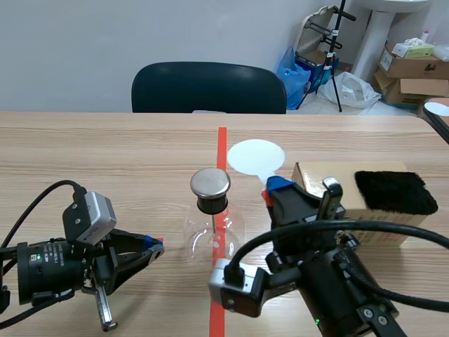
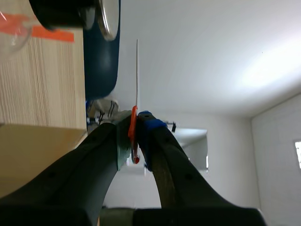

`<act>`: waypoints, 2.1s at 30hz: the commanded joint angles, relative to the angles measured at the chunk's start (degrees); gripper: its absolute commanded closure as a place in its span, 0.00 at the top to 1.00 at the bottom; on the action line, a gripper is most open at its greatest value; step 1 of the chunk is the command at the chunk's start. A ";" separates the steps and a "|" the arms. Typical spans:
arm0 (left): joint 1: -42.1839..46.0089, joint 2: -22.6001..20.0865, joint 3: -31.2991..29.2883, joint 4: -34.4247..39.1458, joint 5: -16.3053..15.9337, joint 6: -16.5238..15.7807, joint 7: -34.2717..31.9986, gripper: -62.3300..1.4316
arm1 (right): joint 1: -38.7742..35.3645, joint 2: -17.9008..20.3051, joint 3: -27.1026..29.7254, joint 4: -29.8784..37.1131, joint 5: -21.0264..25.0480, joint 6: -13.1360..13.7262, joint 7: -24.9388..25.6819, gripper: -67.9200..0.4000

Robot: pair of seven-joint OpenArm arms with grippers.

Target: Do the electroscope experiment

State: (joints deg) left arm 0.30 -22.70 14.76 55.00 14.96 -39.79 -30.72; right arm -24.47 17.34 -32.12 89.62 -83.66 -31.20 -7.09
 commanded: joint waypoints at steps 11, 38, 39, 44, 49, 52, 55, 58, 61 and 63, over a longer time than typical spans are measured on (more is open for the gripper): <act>-0.48 0.13 -0.20 1.25 -0.76 -0.09 -1.25 0.07 | 0.66 0.44 0.33 0.52 -0.04 -0.63 -16.74 0.02; -0.48 0.13 -0.20 1.25 -0.76 -0.09 -1.25 0.07 | 0.63 0.44 0.31 0.52 -0.04 -0.63 -20.44 0.02; -0.48 0.13 -0.20 1.25 -0.76 -0.09 -1.25 0.07 | 0.63 0.44 0.31 0.52 -0.04 -0.63 -20.44 0.02; -0.48 0.13 -0.20 1.25 -0.76 -0.09 -1.25 0.07 | 0.63 0.44 0.31 0.52 -0.04 -0.63 -20.44 0.02; -0.48 0.13 -0.20 1.25 -0.76 -0.09 -1.25 0.07 | 0.63 0.44 0.31 0.52 -0.04 -0.63 -20.44 0.02; -0.48 0.13 -0.20 1.25 -0.76 -0.09 -1.25 0.07 | 0.63 0.44 0.31 0.52 -0.04 -0.63 -20.44 0.02; -0.48 0.13 -0.20 1.25 -0.76 -0.09 -1.25 0.07 | 0.63 0.44 0.31 0.52 -0.04 -0.63 -20.44 0.02; -0.48 0.13 -0.20 1.25 -0.76 -0.09 -1.25 0.07 | 0.63 0.44 0.31 0.52 -0.04 -0.63 -20.44 0.02; -0.48 0.13 -0.20 1.25 -0.76 -0.09 -1.25 0.07 | 0.63 0.44 0.33 0.52 -0.04 -0.63 -20.44 0.02; -0.48 0.13 -0.20 1.25 -0.76 -0.09 -1.25 0.07 | 0.63 0.44 0.33 0.52 -0.04 -0.63 -20.44 0.02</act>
State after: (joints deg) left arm 0.30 -22.70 14.76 55.00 14.96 -39.79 -30.72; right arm -24.47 17.32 -32.12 89.62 -83.66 -31.20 -27.31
